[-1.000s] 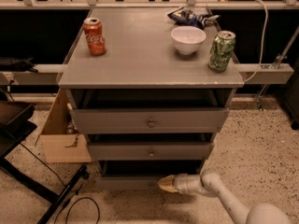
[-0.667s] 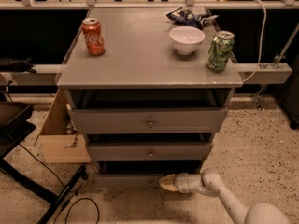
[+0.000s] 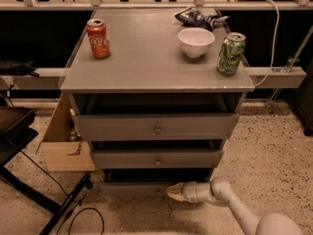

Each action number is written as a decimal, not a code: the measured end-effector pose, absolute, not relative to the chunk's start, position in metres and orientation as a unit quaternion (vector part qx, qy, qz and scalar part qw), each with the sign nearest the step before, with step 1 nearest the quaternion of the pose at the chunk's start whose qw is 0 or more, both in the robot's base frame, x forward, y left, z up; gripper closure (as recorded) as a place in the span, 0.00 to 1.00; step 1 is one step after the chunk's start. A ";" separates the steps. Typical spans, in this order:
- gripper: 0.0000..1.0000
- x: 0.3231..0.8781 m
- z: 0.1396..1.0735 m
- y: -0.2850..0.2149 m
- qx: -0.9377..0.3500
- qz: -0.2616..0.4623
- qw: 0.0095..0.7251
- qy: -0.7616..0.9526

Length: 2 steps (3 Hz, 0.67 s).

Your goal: Close bottom drawer

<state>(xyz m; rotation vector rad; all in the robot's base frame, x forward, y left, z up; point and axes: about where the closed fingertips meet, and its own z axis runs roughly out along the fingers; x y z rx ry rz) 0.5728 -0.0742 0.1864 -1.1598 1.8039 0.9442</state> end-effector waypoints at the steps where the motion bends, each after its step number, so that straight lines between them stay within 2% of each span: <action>1: 0.12 0.573 0.186 -0.074 -0.456 0.371 0.389 0.709; 2: 0.00 0.573 0.186 -0.074 -0.456 0.371 0.389 0.709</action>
Offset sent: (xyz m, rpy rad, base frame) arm 0.0000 0.0000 0.0000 0.0000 0.0000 0.0000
